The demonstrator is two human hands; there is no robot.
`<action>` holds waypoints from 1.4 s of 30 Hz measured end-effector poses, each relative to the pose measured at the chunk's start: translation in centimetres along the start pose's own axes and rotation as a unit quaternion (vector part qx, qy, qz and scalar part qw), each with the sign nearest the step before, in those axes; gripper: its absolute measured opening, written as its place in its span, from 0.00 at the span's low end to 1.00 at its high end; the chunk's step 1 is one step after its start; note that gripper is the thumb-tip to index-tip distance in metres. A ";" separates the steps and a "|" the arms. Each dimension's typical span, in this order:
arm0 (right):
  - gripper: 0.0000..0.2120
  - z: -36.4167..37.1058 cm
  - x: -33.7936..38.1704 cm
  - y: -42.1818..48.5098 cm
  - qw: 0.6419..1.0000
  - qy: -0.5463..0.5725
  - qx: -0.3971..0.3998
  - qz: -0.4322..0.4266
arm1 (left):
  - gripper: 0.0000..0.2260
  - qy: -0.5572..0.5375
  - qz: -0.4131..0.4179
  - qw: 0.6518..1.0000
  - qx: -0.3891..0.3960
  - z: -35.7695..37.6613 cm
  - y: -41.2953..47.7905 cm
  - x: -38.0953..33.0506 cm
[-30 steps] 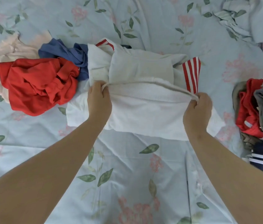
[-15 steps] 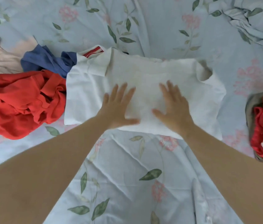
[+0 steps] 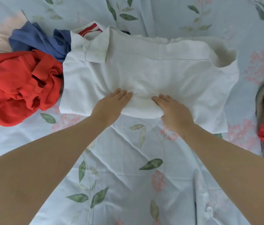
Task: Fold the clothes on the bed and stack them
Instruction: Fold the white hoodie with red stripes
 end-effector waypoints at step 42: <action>0.28 -2.3 -3.6 -7.1 0.946 0.147 -0.022 0.288 | 0.27 -0.062 -0.236 0.969 -0.035 -0.7 -9.5 2.8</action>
Point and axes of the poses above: each hand's wrist, its own y-axis towards the middle knuckle, its own z-axis out of the palm, x = y × z, the point moved 1 cm from there along y, towards the middle knuckle, and after that the axes turned 12 degrees about -x, right-handed, at the moved point
